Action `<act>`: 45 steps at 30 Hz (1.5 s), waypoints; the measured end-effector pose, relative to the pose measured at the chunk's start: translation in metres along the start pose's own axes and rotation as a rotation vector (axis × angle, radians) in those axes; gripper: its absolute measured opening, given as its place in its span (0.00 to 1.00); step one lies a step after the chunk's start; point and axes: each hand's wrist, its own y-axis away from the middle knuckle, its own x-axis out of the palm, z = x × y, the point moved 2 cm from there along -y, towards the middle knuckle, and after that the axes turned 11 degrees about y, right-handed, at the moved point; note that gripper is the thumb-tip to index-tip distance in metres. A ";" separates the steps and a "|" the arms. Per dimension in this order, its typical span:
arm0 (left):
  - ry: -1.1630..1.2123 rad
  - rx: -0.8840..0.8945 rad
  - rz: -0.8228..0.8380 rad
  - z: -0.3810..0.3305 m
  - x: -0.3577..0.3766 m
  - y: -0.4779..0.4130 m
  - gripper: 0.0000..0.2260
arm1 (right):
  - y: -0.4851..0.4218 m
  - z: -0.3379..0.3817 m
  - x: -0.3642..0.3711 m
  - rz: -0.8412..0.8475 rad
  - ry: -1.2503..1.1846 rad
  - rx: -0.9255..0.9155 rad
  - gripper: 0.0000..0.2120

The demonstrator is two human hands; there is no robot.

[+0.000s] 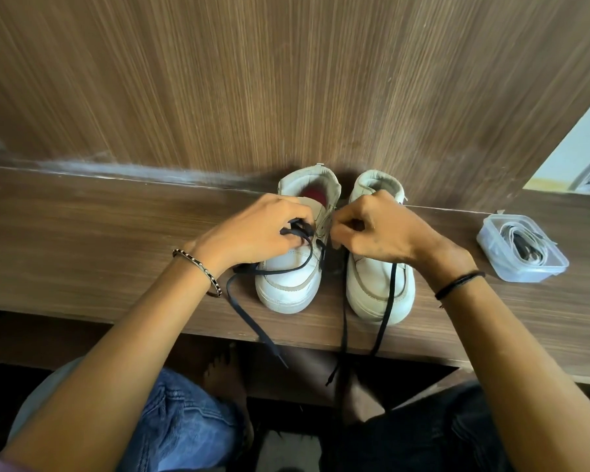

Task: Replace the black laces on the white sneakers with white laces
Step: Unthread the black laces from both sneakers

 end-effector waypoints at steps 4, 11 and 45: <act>-0.030 -0.003 0.033 -0.004 -0.001 0.001 0.07 | -0.005 0.002 -0.005 -0.213 -0.077 -0.010 0.07; -0.108 -0.162 -0.226 -0.003 -0.007 0.000 0.06 | -0.014 0.000 0.005 -0.108 0.018 0.001 0.09; -0.279 -0.204 -0.132 -0.001 0.005 -0.005 0.13 | -0.014 -0.002 0.007 -0.061 -0.045 0.007 0.08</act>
